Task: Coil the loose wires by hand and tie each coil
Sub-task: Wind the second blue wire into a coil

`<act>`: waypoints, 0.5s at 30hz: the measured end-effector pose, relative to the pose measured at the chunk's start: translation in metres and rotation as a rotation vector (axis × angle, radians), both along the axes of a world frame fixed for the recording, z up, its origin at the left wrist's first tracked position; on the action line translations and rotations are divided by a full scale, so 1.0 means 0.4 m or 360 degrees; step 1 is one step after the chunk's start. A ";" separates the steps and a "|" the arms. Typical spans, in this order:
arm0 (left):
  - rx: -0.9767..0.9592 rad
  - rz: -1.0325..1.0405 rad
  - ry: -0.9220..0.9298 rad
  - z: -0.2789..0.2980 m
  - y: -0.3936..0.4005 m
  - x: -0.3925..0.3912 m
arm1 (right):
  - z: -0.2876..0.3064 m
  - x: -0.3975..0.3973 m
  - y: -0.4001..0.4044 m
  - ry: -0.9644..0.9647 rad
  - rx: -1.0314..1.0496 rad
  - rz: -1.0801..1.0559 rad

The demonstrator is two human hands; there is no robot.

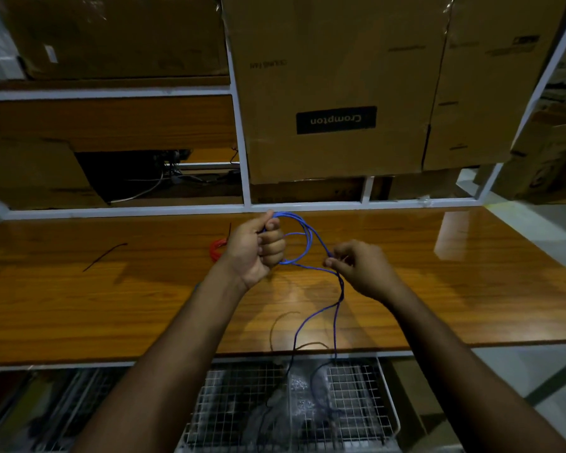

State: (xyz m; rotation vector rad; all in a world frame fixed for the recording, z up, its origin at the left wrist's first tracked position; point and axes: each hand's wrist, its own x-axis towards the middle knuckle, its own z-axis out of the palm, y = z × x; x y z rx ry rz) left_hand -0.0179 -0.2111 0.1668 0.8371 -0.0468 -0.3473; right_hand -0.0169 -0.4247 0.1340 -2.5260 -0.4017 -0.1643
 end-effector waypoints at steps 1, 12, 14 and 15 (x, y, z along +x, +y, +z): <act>0.0003 -0.0010 0.0001 -0.001 -0.003 0.000 | -0.005 -0.004 0.013 -0.0040 0.0049 -0.0075; 0.0001 0.0056 0.0041 0.014 0.034 0.002 | -0.016 -0.037 0.021 -0.0263 0.0652 0.0052; -0.0052 0.0126 0.0068 0.019 0.044 0.005 | -0.015 -0.037 0.019 -0.0581 0.0448 0.0241; -0.0067 0.0147 0.0068 0.022 0.048 0.008 | -0.019 -0.036 0.017 -0.0664 0.0310 0.0316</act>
